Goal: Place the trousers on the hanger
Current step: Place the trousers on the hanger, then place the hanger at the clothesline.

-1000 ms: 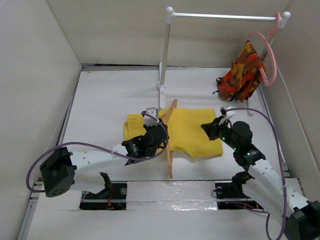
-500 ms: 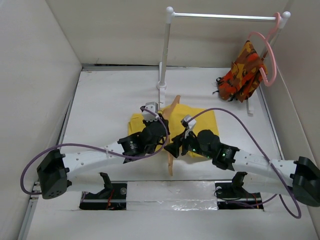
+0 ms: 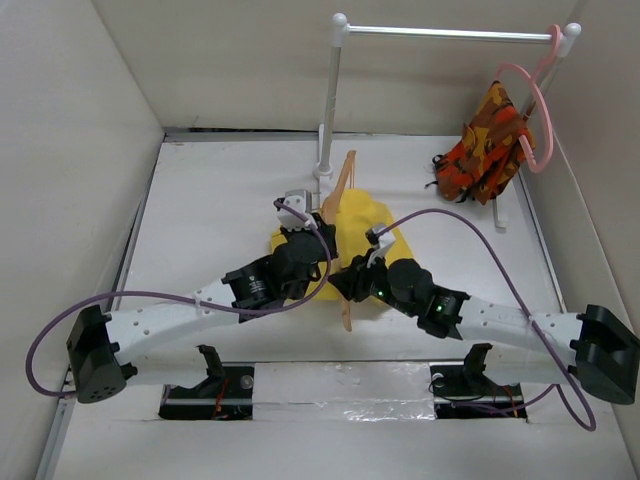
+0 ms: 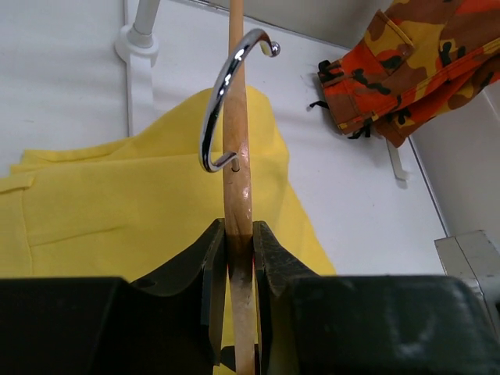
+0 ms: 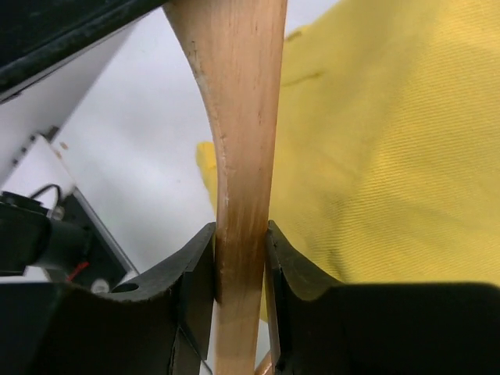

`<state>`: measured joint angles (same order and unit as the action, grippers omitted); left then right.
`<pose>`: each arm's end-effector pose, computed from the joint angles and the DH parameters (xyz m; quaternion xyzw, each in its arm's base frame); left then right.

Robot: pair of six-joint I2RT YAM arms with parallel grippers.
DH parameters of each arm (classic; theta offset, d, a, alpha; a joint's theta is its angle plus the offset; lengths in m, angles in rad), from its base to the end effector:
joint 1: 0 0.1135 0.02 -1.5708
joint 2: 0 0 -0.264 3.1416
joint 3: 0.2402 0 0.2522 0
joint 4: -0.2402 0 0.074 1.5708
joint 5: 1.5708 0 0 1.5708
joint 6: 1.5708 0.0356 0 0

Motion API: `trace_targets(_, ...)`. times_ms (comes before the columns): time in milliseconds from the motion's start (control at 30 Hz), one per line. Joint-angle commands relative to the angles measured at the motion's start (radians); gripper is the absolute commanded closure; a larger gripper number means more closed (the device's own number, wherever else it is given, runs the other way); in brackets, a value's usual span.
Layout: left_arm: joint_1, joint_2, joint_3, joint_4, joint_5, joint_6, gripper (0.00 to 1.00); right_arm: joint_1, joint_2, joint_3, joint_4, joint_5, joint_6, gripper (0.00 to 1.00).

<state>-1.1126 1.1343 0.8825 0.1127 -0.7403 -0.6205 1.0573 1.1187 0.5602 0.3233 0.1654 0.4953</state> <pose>0.1365 -0.2225 0.3359 -0.0589 0.7401 -0.2895 0.6041 0.1281 0.2152 0.2466 -0.1678 0.7660 0.3861 0.4858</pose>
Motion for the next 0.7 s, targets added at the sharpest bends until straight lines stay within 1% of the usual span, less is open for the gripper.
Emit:
trace_targets(0, -0.007, -0.018, 0.145, 0.156, 0.047, 0.044, 1.00, 0.029, -0.020, 0.046, 0.146, -0.050, -0.009, 1.00)
trace_targets(33, -0.007, 0.001, 0.165, 0.156, 0.059, 0.057, 0.95, 0.029, -0.023, 0.058, 0.135, -0.044, 0.002, 1.00)
trace_targets(67, -0.007, 0.010, 0.215, 0.159, 0.071, 0.097, 0.84, 0.029, -0.033, 0.070, 0.128, -0.040, 0.008, 1.00)
trace_targets(133, -0.007, 0.024, 0.297, 0.140, 0.091, 0.126, 0.72, 0.029, -0.069, 0.089, 0.135, -0.020, 0.025, 1.00)
trace_targets(167, -0.007, 0.022, 0.315, 0.139, 0.113, 0.139, 0.62, 0.029, -0.080, 0.098, 0.132, -0.015, 0.029, 1.00)
trace_targets(267, -0.007, -0.008, 0.360, 0.157, 0.137, 0.189, 0.51, -0.023, -0.127, 0.139, 0.109, -0.038, 0.041, 1.00)
trace_targets(333, -0.007, -0.031, 0.384, 0.145, 0.140, 0.222, 0.46, -0.052, -0.155, 0.147, 0.114, -0.056, 0.068, 1.00)
trace_targets(367, -0.007, -0.040, 0.404, 0.127, 0.150, 0.226, 0.42, -0.068, -0.178, 0.153, 0.114, -0.064, 0.069, 1.00)
trace_targets(433, -0.007, -0.082, 0.401, 0.128, 0.166, 0.237, 0.39, -0.131, -0.192, 0.171, 0.096, -0.105, 0.077, 1.00)
trace_targets(533, -0.007, -0.140, 0.366, 0.130, 0.171, 0.240, 0.39, -0.213, -0.215, 0.217, 0.080, -0.158, 0.084, 1.00)
trace_targets(600, -0.007, -0.175, 0.310, 0.136, 0.156, 0.220, 0.41, -0.253, -0.217, 0.269, 0.048, -0.167, 0.081, 1.00)
trace_targets(633, -0.007, -0.212, 0.279, 0.156, 0.154, 0.213, 0.42, -0.294, -0.209, 0.288, 0.040, -0.193, 0.078, 1.00)
trace_targets(667, -0.007, -0.229, 0.229, 0.175, 0.153, 0.203, 0.42, -0.316, -0.206, 0.302, 0.036, -0.207, 0.084, 1.00)
